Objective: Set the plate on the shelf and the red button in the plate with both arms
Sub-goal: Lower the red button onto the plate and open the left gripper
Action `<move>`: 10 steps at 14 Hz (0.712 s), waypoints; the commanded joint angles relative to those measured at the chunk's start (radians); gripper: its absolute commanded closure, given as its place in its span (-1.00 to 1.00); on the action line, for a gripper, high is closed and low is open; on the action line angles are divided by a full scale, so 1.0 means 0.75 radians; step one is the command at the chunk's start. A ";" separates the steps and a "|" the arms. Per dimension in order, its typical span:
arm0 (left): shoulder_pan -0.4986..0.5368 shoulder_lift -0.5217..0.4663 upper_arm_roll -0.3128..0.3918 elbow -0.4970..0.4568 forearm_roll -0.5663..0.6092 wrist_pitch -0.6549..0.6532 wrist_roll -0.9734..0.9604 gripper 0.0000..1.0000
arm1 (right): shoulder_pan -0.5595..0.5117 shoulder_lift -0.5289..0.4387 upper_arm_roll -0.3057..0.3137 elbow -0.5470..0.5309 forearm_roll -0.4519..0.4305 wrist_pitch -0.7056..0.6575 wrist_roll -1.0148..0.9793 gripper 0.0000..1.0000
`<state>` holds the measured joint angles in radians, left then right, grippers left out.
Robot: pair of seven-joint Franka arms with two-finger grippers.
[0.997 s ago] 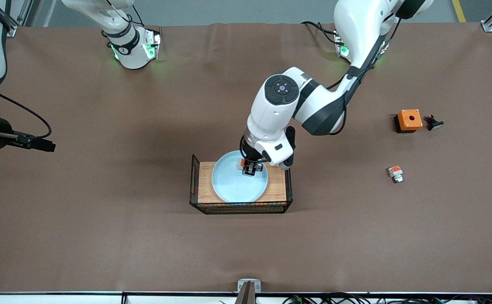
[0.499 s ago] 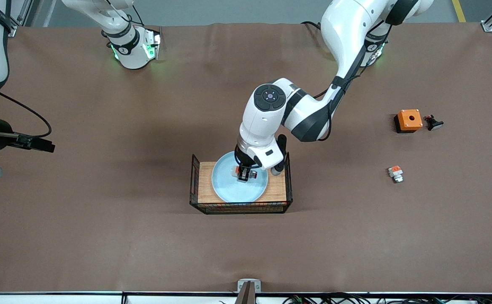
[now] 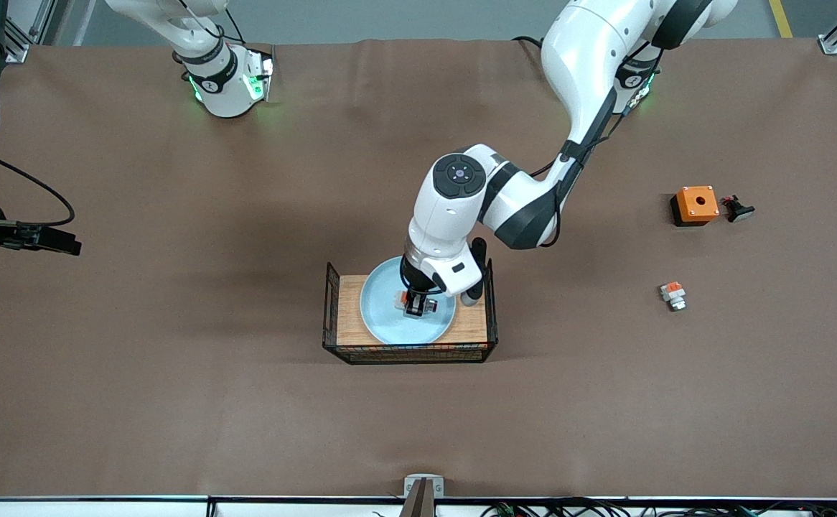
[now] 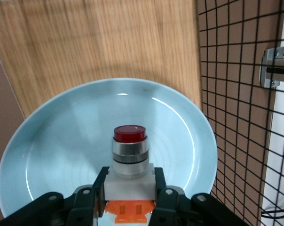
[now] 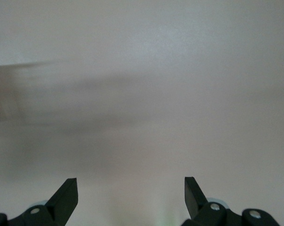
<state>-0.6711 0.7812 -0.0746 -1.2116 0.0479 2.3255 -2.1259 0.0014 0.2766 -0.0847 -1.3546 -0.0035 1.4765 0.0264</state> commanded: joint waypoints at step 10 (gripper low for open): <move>0.034 -0.058 0.010 0.043 -0.045 -0.065 0.000 -1.00 | -0.010 -0.038 0.025 0.115 -0.069 -0.148 -0.011 -1.00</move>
<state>-0.6613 0.7736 -0.0716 -1.1788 0.0345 2.3203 -2.1264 0.0016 0.2623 -0.0762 -1.3009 -0.0399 1.4130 0.0262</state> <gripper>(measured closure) 0.000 0.000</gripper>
